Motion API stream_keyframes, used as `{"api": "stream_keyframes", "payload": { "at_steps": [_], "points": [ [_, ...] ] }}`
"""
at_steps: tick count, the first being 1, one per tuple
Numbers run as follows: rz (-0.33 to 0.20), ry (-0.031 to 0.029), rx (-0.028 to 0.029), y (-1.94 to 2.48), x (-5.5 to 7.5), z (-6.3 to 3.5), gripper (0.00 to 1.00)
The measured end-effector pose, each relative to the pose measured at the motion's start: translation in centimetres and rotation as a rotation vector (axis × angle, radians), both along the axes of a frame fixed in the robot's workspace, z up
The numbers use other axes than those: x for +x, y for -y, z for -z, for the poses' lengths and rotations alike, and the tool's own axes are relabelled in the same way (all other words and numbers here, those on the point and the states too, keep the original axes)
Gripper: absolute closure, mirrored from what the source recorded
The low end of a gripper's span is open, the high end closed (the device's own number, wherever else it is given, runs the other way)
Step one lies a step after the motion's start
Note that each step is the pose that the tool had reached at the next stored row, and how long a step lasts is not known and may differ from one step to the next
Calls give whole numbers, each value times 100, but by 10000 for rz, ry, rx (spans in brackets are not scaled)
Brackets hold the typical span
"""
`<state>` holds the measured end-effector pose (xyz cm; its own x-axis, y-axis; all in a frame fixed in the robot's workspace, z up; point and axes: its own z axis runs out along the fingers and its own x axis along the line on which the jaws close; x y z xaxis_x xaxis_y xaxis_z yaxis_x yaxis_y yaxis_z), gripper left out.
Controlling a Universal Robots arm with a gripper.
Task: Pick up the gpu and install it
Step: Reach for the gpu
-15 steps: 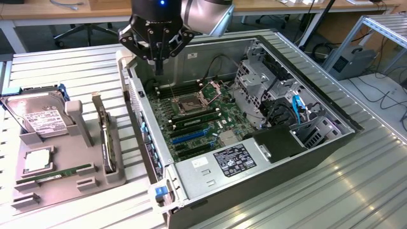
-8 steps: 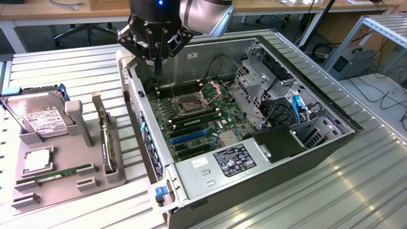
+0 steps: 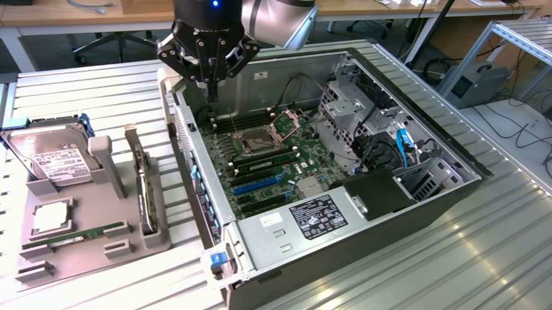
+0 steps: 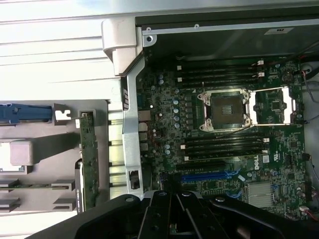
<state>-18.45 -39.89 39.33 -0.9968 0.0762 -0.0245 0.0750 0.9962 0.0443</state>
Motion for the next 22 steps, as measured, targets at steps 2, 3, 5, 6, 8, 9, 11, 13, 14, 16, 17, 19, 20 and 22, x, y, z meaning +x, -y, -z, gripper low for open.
{"api": "stream_keyframes", "payload": {
  "at_steps": [2, 3, 5, 6, 8, 9, 11, 13, 14, 16, 17, 19, 20, 22],
  "points": [
    [0, 0, 1, 0, -6, 0, 89],
    [0, 0, 0, 0, -9, 0, 89],
    [0, 0, 0, 0, -15, 0, 89],
    [0, 0, 0, 0, -18, 0, 89],
    [1, 0, 0, 0, -24, 0, 89],
    [1, 0, 0, 0, -27, 0, 89],
    [1, 0, 0, 0, -34, 0, 89],
    [0, 0, 0, 0, -41, 0, 89],
    [1, 0, 0, 0, -44, 0, 89],
    [1, 0, 0, 0, -54, 0, 89],
    [1, 0, 0, 0, -59, 0, 89],
    [0, 0, 1, 0, -67, 0, 89],
    [0, 0, 0, 0, -70, 0, 89],
    [0, 0, 0, 0, -79, 0, 89]
  ]
}}
